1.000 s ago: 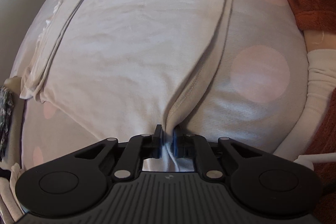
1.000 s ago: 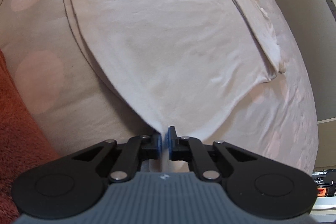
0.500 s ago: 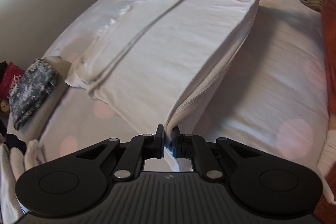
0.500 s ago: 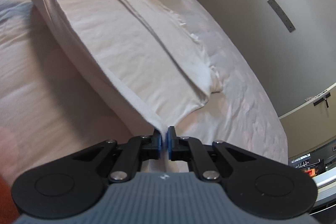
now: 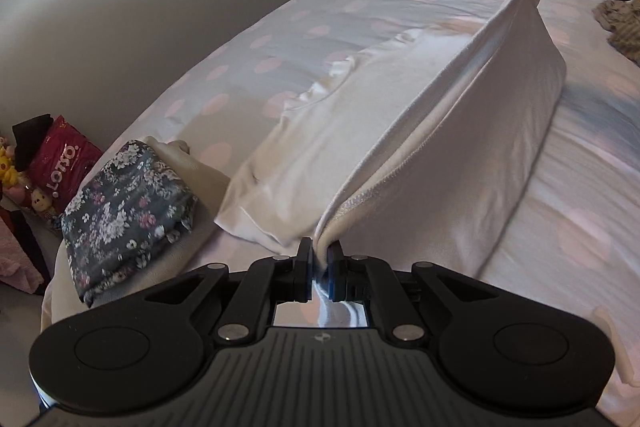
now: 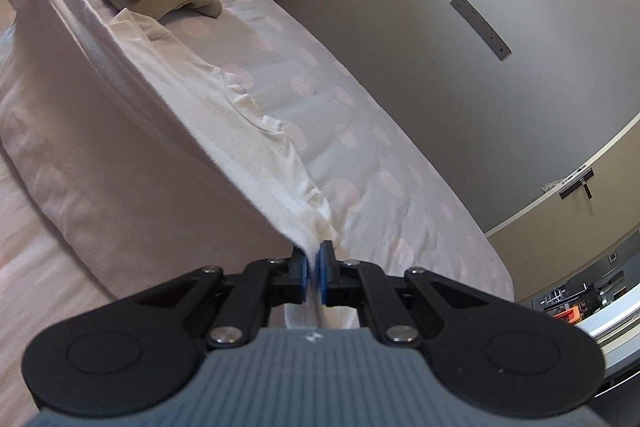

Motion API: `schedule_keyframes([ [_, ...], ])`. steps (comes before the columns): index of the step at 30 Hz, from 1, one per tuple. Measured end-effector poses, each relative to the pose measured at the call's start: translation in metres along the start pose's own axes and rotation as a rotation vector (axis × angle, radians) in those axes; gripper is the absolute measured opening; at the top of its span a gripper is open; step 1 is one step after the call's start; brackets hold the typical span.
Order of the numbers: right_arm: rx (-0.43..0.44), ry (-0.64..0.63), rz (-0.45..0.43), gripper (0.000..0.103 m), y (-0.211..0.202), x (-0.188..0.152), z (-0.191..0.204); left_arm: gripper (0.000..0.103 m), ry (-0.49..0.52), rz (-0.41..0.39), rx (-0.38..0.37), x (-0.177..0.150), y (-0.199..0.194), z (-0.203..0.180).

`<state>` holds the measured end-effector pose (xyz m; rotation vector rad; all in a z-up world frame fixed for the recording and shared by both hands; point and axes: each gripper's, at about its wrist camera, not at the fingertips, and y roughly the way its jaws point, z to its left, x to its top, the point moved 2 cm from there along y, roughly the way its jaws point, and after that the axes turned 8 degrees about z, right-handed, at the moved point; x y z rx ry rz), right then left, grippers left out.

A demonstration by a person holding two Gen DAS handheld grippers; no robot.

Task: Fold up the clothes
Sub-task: 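Grasp the shirt hem with both grippers and lift it toward the collar, then lay the hem over the collar and open both grippers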

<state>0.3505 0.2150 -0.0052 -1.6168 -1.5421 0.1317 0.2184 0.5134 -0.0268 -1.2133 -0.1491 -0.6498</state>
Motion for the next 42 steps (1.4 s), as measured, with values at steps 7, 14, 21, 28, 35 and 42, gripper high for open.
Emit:
schedule_keyframes([
  [7,-0.018,0.028,0.009,0.007,0.055,0.036,-0.015,0.005,-0.073,0.009,-0.012,0.024,0.045,0.039],
  [14,-0.028,0.081,0.004,0.007,0.108,0.067,-0.034,0.005,-0.122,0.022,-0.009,0.051,0.09,0.068],
  [21,-0.046,0.144,0.039,0.007,0.175,0.094,-0.043,0.005,-0.206,0.03,0.023,0.075,0.141,0.097],
  [28,-0.055,0.163,0.087,0.007,0.235,0.113,-0.04,0.005,-0.2,0.053,0.054,0.092,0.19,0.11],
  [35,-0.019,0.173,0.144,0.008,0.282,0.109,-0.027,0.005,-0.179,0.074,0.048,0.093,0.228,0.111],
  [42,-0.031,0.211,0.175,0.033,0.297,0.096,-0.023,0.023,-0.216,0.04,0.059,0.086,0.231,0.116],
])
